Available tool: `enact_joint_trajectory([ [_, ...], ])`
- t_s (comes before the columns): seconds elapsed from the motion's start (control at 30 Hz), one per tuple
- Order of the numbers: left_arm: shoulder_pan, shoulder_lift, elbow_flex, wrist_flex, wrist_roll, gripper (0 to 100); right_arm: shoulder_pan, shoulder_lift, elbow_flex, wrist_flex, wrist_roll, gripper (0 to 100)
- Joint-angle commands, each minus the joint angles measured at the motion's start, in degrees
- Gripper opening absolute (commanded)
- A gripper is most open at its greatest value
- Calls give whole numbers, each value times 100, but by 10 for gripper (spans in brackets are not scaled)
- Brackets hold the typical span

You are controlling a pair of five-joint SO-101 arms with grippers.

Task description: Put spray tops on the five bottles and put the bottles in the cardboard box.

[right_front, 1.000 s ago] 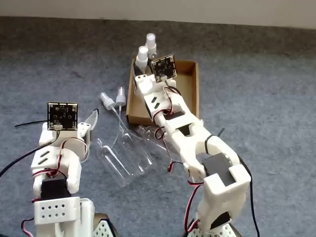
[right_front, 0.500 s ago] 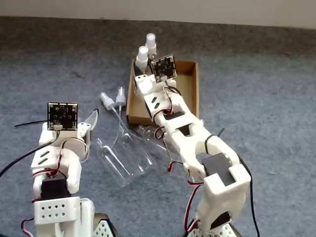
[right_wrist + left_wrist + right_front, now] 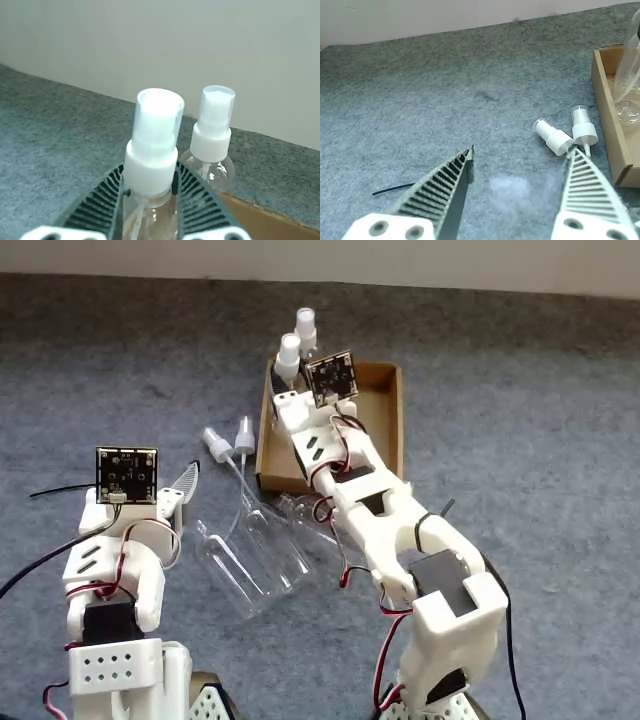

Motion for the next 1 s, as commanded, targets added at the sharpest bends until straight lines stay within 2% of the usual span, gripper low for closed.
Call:
enact_joint_trajectory([
  [0.0,-48,22,-48,-105,44,266,-57,-75,-347,-75,62,91],
  [0.07,-48,22,-48,-105,44,266,-57,-75,-347,-75,62,122],
  [0.33,-48,22,-48,-105,44,266,-66,-119,-347,-75,70,124],
  [0.53,-48,22,-48,-105,44,266,-233,-119,-330,-75,976,124],
  [0.97,-48,22,-48,-105,44,266,-251,-620,-198,57,993,124],
])
